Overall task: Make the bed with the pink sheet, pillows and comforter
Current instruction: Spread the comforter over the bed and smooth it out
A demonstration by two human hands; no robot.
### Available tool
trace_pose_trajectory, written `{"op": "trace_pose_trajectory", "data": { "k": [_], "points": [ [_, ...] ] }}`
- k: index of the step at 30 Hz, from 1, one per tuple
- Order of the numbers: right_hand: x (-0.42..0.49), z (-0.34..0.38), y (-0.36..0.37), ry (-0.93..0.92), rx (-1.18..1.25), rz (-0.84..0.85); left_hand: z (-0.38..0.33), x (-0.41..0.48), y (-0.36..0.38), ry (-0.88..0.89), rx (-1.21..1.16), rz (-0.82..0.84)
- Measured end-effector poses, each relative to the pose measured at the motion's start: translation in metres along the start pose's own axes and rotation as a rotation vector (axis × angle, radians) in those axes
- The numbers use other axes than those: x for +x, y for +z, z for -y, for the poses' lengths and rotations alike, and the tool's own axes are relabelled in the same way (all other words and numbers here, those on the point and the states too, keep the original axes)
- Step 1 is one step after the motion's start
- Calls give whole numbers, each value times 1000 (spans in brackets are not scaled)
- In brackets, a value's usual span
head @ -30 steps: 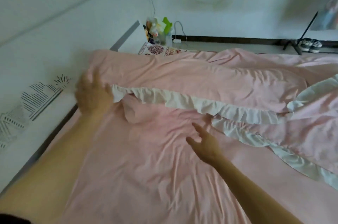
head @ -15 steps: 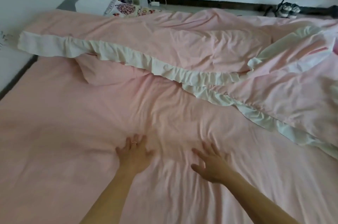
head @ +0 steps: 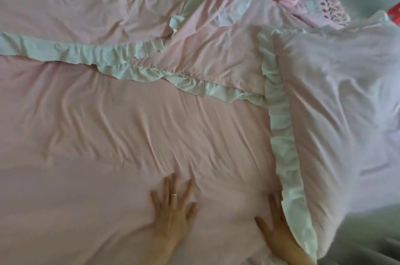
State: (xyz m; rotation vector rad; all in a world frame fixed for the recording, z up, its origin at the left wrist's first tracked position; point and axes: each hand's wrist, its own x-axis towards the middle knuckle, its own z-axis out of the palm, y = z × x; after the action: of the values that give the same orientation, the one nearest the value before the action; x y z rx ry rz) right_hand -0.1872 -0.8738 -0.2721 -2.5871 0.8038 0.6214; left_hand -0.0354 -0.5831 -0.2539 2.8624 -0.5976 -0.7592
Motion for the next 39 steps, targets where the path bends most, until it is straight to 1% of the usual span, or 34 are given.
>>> {"op": "trace_pose_trajectory", "data": {
  "k": [1,2,5,6,7,9,10,11,13,15,17,18,20,21,22,24,26,28,29,30,31,32,33,35,37,39],
  "points": [
    [-1,-1,6,42,9,-10,-9,-3,1,10,4,17],
    [-2,8,5,63,7,11,-18,-5,1,19,19,-1],
    [7,56,-39,46,-45,128,-49,-11,2,38,35,13],
    [15,71,-62,37,-62,89,-60,-12,2,17,23,31],
    [26,83,-86,-36,-73,9,-68,-11,1,-23,1,42],
    [52,93,-123,-269,-132,-259,-80,-9,3,-101,-38,68],
    [73,86,-135,-321,-180,-346,-86,-4,1,-119,-47,83],
    [90,81,-148,-320,-232,-393,-88,-2,-2,-129,-54,83],
    [120,56,-172,-192,-288,-340,-99,11,-12,-91,-55,66],
    [139,22,-185,-28,-293,-246,-114,27,-21,-38,-41,43],
    [143,-8,-193,73,-316,-222,-129,45,-26,10,-34,4],
    [138,-23,-197,86,-284,-256,-140,54,-25,32,-26,-6],
    [122,-54,-207,92,-171,-379,-160,69,-25,81,-3,2],
    [111,-72,-209,137,-92,-426,-168,74,-25,104,1,-2],
    [101,-90,-211,215,10,-465,-173,77,-24,129,3,-26],
    [72,-138,-200,445,228,-549,-187,83,-24,195,-2,-24],
    [37,-181,-185,608,308,-612,-204,90,-28,269,15,-16],
    [15,-223,-176,823,429,-601,-222,96,-29,327,53,-21],
    [11,-242,-174,970,536,-550,-232,100,-30,360,71,-11],
    [9,-260,-172,1095,648,-458,-243,103,-30,397,93,-25],
    [4,-276,-170,1161,716,-350,-258,106,-29,444,117,-32],
    [1,-285,-168,1155,769,-288,-272,109,-26,489,131,-49],
    [-1,-292,-166,1124,798,-288,-290,112,-23,519,135,-42],
    [-3,-300,-164,1053,914,-367,-328,113,-17,578,139,-39],
    [0,-313,-158,985,1120,-484,-367,113,-7,627,148,-27],
    [5,-328,-152,960,1320,-575,-406,112,6,695,175,-31]
  ]
}}
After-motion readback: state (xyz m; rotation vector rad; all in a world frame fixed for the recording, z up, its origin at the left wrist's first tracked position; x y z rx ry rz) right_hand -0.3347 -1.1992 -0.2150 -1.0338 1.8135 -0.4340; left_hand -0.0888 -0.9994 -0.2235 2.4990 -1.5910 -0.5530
